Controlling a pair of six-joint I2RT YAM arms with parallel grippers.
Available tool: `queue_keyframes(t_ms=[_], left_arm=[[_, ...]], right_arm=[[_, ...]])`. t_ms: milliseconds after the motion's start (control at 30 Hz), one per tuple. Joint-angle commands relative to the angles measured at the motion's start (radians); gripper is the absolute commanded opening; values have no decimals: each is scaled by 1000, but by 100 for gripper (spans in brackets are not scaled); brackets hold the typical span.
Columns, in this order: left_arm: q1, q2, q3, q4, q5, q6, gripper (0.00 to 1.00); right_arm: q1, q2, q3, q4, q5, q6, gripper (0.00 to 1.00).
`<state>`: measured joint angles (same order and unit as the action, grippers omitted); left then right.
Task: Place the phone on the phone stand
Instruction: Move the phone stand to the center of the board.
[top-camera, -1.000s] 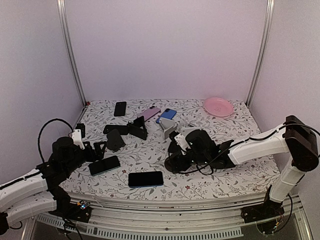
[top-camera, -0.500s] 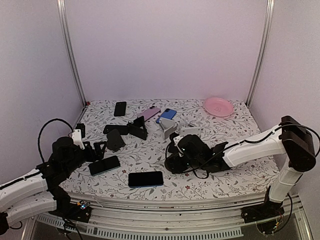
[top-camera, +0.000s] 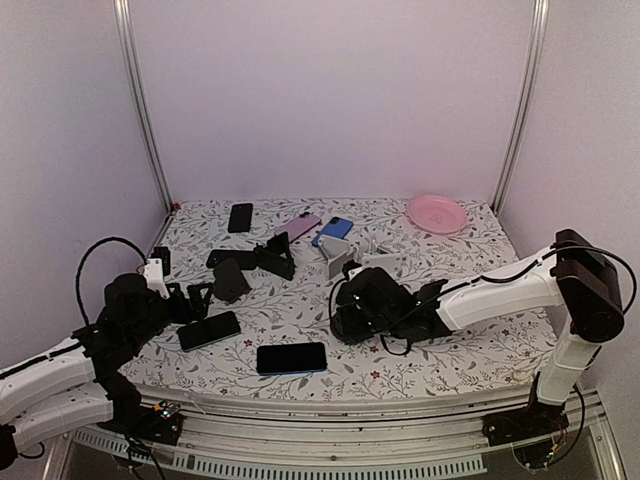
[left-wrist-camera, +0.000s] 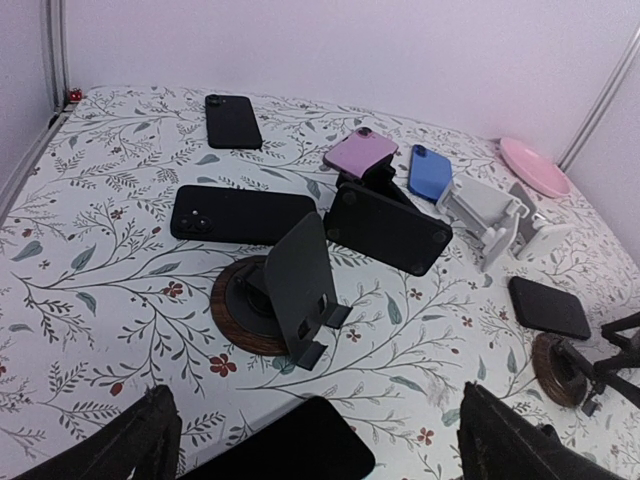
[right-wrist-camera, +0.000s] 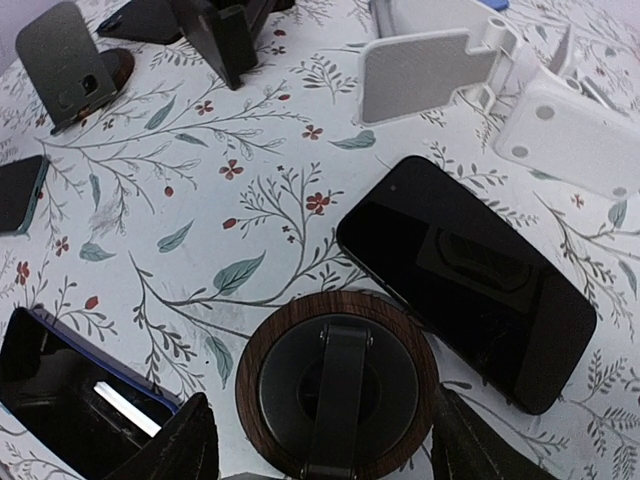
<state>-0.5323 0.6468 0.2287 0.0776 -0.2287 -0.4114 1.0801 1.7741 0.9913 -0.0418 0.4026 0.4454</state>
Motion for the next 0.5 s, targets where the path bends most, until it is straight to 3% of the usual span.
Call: queue_keyframes(t_ms=[0,133,467], left_arm=[[-12,-5,-8,27,-1,13,97],[-11,-6,-9,28,-1,12,97],[-12,-3,-9,28,-2,11,97]], right_arm=[[4,-59,21,-66,43,44,59],[4,-128,8,-99,55,62,51],[-55,-348,-85,-231,152,73,49]])
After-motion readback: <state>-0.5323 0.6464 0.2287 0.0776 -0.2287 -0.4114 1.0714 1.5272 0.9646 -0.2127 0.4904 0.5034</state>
